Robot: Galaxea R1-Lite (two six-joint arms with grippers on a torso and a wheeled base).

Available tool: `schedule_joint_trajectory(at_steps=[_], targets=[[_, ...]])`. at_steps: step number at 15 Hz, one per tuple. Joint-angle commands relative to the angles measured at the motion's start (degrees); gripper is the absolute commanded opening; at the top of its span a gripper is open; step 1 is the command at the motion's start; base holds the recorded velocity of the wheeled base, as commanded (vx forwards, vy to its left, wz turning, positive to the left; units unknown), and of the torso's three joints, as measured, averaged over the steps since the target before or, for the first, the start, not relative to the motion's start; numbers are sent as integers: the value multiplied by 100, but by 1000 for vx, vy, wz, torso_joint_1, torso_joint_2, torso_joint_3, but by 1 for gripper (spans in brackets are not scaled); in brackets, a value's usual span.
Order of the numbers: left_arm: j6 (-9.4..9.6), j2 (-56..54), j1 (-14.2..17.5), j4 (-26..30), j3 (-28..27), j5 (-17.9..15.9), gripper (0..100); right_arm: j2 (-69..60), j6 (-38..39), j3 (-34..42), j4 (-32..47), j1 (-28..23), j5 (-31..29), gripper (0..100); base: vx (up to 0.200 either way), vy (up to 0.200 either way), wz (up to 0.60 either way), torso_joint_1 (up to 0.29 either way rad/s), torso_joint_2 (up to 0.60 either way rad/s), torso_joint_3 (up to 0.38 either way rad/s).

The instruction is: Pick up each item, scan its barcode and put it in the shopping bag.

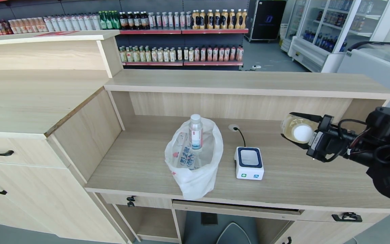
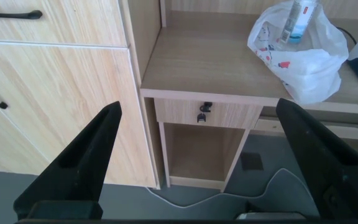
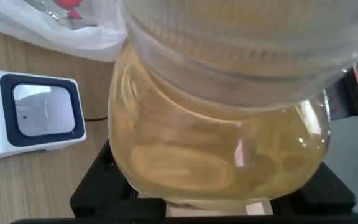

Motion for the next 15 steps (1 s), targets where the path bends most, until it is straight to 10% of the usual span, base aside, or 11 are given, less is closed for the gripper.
schedule_joint_trajectory(at_steps=[1, 15], targets=[[4, -2, 0, -1, 0, 0, 100, 642, -44, -82, -274, 182, 191, 0, 0, 0, 600, 2, 2, 7], [4, -2, 0, -1, 0, 0, 100, 1301, -650, 32, -652, -29, 516, 0, 0, 0, 129, 1, 1, 0]])
